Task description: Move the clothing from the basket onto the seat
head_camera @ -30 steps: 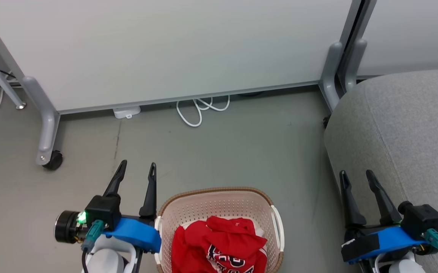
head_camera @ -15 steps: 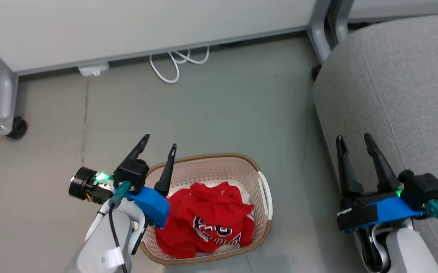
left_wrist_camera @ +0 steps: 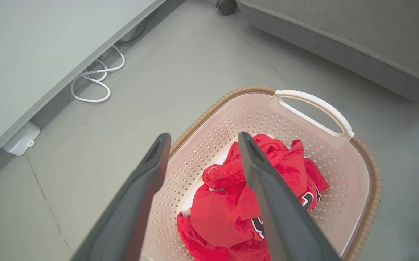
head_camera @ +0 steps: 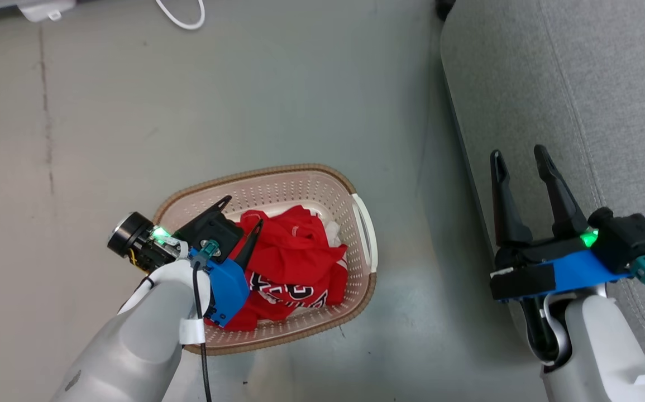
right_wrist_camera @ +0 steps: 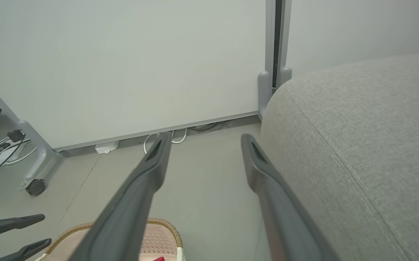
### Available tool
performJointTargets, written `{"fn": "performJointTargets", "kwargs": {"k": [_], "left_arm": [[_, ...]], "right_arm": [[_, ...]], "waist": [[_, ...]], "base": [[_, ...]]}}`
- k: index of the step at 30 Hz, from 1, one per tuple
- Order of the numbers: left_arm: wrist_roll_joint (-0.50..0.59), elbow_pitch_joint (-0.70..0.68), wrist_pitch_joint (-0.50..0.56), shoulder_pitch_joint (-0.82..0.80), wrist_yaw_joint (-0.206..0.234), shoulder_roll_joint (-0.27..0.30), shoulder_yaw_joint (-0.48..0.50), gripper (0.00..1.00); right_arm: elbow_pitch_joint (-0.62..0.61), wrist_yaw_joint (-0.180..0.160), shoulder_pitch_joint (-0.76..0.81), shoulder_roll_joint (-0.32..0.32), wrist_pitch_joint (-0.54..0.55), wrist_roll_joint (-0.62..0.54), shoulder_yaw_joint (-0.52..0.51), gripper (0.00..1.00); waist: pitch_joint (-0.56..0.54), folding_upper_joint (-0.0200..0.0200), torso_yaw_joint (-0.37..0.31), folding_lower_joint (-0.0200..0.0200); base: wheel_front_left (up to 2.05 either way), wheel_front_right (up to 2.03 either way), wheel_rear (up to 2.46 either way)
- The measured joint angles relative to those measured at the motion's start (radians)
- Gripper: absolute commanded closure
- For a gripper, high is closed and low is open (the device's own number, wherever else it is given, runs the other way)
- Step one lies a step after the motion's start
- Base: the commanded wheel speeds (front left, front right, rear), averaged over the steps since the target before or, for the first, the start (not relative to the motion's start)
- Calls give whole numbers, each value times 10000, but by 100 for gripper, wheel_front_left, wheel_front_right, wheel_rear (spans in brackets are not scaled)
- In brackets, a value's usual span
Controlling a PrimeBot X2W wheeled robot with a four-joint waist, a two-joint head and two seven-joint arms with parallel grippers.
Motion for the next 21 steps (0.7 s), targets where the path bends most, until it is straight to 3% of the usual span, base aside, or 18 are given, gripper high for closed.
{"fn": "performJointTargets", "kwargs": {"k": [10, 21], "left_arm": [[-1018, 1461, 257, -1101, -2, 17, -2819, 0], [-2065, 1875, 999, -2028, -2, 387, -5016, 0]], "right_arm": [[-180, 0, -609, 0, -2, -10, 111, 0], [-430, 0, -1199, 2, -2, -25, 194, 0]], "waist": [[1089, 0, -345, 0], [2367, 0, -548, 0]], "base": [[0, 0, 0], [0, 0, 0]]}}
